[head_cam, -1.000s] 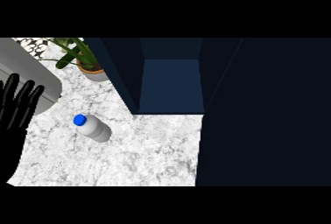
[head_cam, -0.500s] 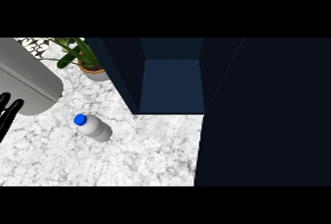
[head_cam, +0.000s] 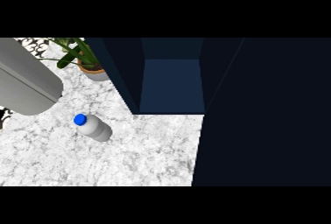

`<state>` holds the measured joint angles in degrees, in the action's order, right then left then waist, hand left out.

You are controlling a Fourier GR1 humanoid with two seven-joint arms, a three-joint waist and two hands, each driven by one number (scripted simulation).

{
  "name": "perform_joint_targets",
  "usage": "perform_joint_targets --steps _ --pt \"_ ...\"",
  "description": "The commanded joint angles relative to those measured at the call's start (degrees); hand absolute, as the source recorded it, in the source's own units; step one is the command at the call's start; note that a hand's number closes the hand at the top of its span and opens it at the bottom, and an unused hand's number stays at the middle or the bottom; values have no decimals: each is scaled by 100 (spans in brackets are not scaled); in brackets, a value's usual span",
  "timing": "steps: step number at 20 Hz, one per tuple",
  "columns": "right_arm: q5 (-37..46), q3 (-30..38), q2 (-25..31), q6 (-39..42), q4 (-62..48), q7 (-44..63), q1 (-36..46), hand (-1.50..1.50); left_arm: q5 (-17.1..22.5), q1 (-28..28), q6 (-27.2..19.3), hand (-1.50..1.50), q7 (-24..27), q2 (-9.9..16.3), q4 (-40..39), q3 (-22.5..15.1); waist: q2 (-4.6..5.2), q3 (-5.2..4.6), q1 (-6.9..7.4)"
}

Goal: Pick up the bottled water, place it into the cabinet and close the cabinet

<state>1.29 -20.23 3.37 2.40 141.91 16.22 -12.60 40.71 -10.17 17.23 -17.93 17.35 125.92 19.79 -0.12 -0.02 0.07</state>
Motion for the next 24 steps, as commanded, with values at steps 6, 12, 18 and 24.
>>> perform_joint_targets --steps 6,12,18,24 --pt "817 -763 -61 -274 6 -263 -280 -150 -722 77 468 -150 71 -66 -442 -137 0 0 -27" --pt "884 -821 -113 -589 293 615 402 -150 -1797 521 452 -150 728 -486 -1590 -515 13 -6 -35" --pt "653 -678 248 -578 669 881 290 -150 -2140 875 369 -150 893 -488 -2258 -486 11 -3 -72" --pt "933 -1066 247 -746 498 468 11 -150 -2644 963 640 -150 1679 -499 -3501 -454 4 -3 -76"
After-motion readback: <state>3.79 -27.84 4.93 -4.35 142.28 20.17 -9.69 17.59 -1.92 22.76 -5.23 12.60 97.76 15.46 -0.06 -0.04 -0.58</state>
